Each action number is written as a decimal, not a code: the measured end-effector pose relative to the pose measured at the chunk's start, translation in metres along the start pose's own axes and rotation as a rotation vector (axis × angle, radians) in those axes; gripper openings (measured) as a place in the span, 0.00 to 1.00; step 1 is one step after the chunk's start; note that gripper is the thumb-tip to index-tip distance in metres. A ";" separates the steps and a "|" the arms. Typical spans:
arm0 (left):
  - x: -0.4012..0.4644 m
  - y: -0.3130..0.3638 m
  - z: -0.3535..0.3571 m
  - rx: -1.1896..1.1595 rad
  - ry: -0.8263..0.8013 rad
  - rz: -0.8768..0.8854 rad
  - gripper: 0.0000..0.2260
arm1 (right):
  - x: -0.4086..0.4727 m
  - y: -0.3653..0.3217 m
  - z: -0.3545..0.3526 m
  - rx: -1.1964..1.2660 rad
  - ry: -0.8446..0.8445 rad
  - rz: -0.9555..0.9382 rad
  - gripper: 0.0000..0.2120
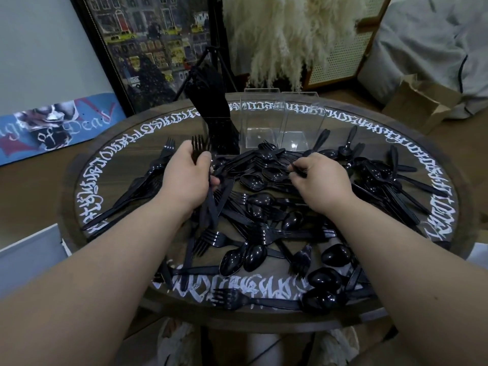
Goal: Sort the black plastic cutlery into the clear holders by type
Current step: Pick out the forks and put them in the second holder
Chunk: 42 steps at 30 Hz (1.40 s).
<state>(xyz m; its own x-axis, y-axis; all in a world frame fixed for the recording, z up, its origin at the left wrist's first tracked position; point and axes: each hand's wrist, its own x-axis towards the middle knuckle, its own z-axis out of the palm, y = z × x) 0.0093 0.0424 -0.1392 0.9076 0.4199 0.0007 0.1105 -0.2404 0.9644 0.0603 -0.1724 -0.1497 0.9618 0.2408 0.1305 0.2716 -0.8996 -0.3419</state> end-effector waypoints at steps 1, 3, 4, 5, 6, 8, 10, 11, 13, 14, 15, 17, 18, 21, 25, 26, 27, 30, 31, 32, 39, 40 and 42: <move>0.000 -0.001 0.001 0.024 -0.008 0.008 0.07 | 0.002 -0.001 0.004 -0.002 -0.006 -0.006 0.12; 0.002 -0.004 0.001 0.052 -0.013 0.014 0.09 | 0.006 -0.002 0.009 0.005 0.001 -0.015 0.13; 0.003 -0.005 0.002 0.069 -0.016 0.017 0.09 | 0.009 -0.001 0.011 -0.001 0.006 -0.007 0.13; 0.005 -0.006 0.002 0.093 -0.023 0.017 0.10 | 0.011 0.000 0.013 -0.028 -0.003 0.007 0.13; 0.007 -0.007 0.002 0.112 -0.034 0.012 0.10 | 0.013 0.002 0.014 -0.069 -0.022 0.020 0.13; 0.010 -0.009 0.004 0.115 -0.064 -0.027 0.10 | 0.014 0.004 0.016 -0.141 -0.059 0.028 0.13; 0.013 -0.010 0.006 0.129 -0.096 -0.079 0.10 | 0.015 0.004 0.016 -0.178 -0.084 0.009 0.13; 0.013 -0.010 0.007 0.151 -0.115 -0.092 0.10 | 0.014 0.003 0.016 -0.190 -0.101 -0.008 0.13; 0.011 -0.008 0.011 0.200 -0.157 -0.087 0.10 | 0.013 0.001 0.013 -0.187 -0.140 -0.043 0.11; 0.009 -0.007 0.014 0.214 -0.172 -0.073 0.10 | 0.012 0.001 0.011 -0.170 -0.156 -0.053 0.11; 0.008 -0.006 0.016 0.220 -0.180 -0.055 0.10 | 0.011 0.001 0.008 -0.146 -0.172 -0.058 0.10; 0.007 -0.004 0.019 0.225 -0.188 -0.025 0.11 | 0.009 0.002 0.005 -0.101 -0.204 -0.061 0.06; 0.007 -0.004 0.020 0.229 -0.189 -0.007 0.11 | 0.007 0.004 0.004 -0.093 -0.214 -0.065 0.04; 0.004 -0.001 0.022 0.198 -0.197 0.016 0.11 | 0.003 0.010 0.000 -0.088 -0.220 -0.058 0.03; 0.002 0.004 0.025 0.150 -0.214 0.027 0.09 | 0.000 0.021 -0.012 -0.030 -0.133 -0.005 0.05; 0.001 0.006 0.026 0.173 -0.209 0.047 0.09 | -0.001 0.022 -0.015 0.005 -0.102 0.003 0.05; 0.001 0.008 0.028 0.201 -0.199 0.064 0.08 | -0.001 0.021 -0.020 0.049 -0.073 0.013 0.05; -0.002 0.013 0.033 0.264 -0.165 0.069 0.11 | 0.001 0.017 -0.031 0.218 -0.001 0.058 0.04; -0.003 0.015 0.035 0.273 -0.155 0.069 0.13 | 0.001 0.016 -0.034 0.276 0.006 0.078 0.04; -0.004 0.018 0.037 0.284 -0.144 0.074 0.13 | 0.001 0.014 -0.037 0.335 0.006 0.094 0.03; -0.011 0.027 0.042 0.140 -0.166 0.007 0.10 | -0.008 0.001 -0.048 0.857 -0.131 0.255 0.03; -0.013 0.028 0.042 0.100 -0.187 -0.019 0.10 | -0.008 0.000 -0.047 0.925 -0.162 0.286 0.03; -0.016 0.029 0.043 0.037 -0.227 -0.066 0.09 | -0.008 -0.005 -0.043 1.039 -0.207 0.331 0.05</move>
<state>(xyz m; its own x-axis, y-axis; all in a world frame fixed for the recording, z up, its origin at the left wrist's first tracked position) 0.0150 -0.0089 -0.1222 0.9654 0.2287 -0.1253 0.1832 -0.2525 0.9501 0.0494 -0.1861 -0.1090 0.9531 0.1889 -0.2366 -0.1959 -0.2110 -0.9576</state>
